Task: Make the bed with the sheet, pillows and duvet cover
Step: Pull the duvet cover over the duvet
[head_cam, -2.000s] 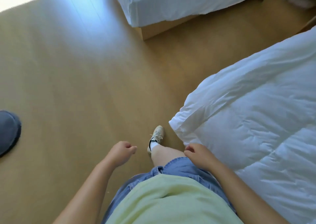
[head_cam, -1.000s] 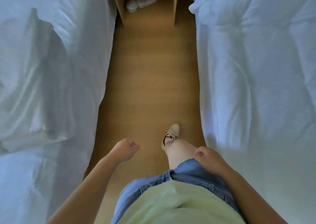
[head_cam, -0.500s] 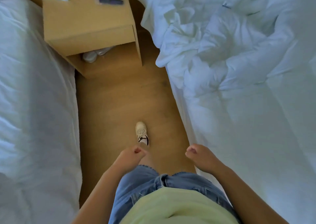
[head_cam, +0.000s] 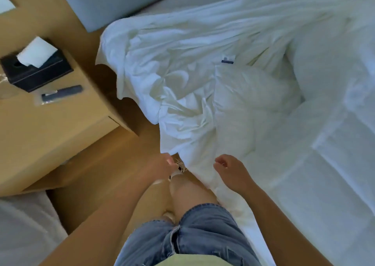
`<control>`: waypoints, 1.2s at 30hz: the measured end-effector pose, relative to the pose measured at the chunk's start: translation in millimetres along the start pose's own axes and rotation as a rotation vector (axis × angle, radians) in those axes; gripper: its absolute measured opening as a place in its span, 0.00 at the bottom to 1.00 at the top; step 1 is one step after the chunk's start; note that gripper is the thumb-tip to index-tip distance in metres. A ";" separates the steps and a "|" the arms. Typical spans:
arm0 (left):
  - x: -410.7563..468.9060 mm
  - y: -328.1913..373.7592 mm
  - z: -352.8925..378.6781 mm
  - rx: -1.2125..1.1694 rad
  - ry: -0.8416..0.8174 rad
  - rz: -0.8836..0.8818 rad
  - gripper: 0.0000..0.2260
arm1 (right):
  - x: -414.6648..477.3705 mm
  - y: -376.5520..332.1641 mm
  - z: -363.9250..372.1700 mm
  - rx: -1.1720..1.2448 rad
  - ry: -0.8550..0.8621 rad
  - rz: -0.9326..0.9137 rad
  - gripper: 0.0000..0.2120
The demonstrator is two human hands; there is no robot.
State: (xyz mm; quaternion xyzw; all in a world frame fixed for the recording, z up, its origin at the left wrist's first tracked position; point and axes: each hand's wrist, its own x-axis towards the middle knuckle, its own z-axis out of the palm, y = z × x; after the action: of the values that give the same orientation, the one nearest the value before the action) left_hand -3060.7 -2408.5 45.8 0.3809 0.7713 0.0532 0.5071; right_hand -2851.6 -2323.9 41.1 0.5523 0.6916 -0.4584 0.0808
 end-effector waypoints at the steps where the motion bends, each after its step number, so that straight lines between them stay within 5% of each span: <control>1: 23.8 15.1 -16.2 -0.001 0.004 0.000 0.05 | 24.8 -6.4 -6.7 0.017 0.051 0.010 0.14; 7: 156.2 93.8 -53.1 0.112 0.057 0.100 0.21 | 160.6 -37.7 -50.7 -0.197 0.346 0.114 0.29; 13: 260.0 132.9 -17.0 0.308 -0.007 0.168 0.38 | 258.4 -32.1 -58.6 -0.344 0.323 0.335 0.45; 16: 281.5 140.3 15.6 0.304 -0.114 0.145 0.46 | 271.8 -15.9 -56.6 -0.399 0.323 0.383 0.40; 22: 314.8 136.0 -24.4 0.191 -0.144 0.238 0.23 | 237.8 21.3 -78.9 -0.531 0.368 0.344 0.22; 24: 334.9 128.7 -71.5 0.286 -0.041 0.315 0.19 | 210.0 36.5 -82.4 -0.608 0.340 0.357 0.14; 28: 374.7 118.0 -176.6 0.542 0.190 0.322 0.16 | 175.8 37.8 -78.6 -0.786 -0.145 0.627 0.17; 30: 380.1 127.4 -189.2 0.643 0.202 0.311 0.19 | 191.4 21.7 -81.8 -0.692 -0.252 0.692 0.21; 33: 366.2 151.4 -165.4 0.804 0.153 0.502 0.32 | 243.3 -16.2 -94.9 -0.397 -0.137 0.722 0.20; 36: 356.1 176.4 -121.0 0.819 0.072 0.759 0.31 | 290.6 -43.9 -114.9 -0.132 0.244 0.615 0.17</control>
State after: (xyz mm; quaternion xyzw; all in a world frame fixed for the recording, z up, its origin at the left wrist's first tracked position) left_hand -3135.8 -2019.0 -77.7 0.7957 0.5545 -0.0588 0.2364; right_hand -2952.6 -2039.0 -49.5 0.7794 0.5255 -0.2974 0.1675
